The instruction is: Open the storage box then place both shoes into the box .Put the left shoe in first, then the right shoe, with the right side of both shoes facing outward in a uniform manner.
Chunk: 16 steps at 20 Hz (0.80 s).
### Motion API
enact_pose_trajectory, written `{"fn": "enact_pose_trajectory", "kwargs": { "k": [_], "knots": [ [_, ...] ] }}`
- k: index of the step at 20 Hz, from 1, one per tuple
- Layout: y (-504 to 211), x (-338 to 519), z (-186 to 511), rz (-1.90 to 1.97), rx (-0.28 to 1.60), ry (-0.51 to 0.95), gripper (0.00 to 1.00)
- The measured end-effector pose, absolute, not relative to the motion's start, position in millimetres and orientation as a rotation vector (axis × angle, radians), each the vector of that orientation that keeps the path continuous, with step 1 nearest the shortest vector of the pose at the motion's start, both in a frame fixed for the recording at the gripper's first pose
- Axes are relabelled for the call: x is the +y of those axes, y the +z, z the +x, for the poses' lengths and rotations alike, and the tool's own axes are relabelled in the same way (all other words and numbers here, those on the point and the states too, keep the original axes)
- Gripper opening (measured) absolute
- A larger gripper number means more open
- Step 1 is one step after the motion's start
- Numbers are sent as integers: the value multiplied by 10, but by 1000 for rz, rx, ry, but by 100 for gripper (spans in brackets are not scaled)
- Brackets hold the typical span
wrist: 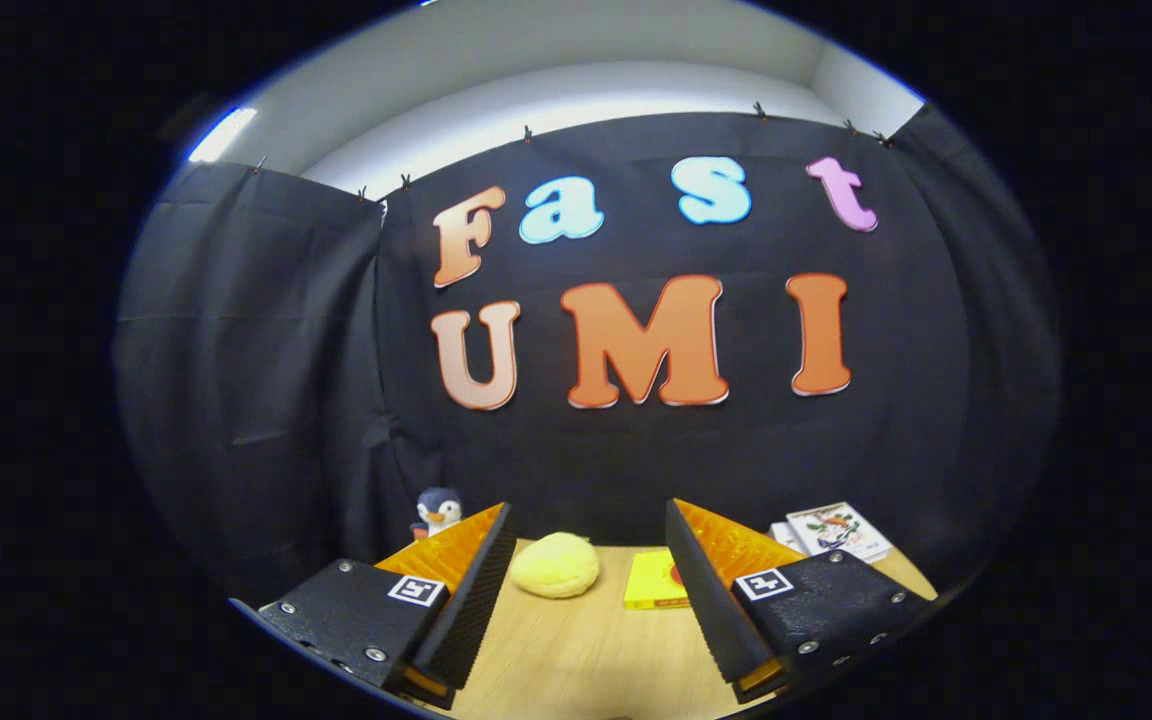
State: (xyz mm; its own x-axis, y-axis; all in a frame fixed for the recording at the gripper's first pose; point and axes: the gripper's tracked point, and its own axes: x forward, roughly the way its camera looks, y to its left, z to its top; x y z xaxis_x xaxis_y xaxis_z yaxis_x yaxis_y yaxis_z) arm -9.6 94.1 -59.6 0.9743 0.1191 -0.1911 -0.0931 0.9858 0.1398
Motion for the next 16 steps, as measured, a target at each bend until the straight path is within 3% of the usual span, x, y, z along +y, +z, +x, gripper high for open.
{"fn": "enact_pose_trajectory", "kwargs": {
  "k": [8, 16],
  "knots": [
    [-301, 334, -103, 132, 52, 34, 95],
    [-185, 310, -170, 95, 39, 64, 97]
  ]
}}
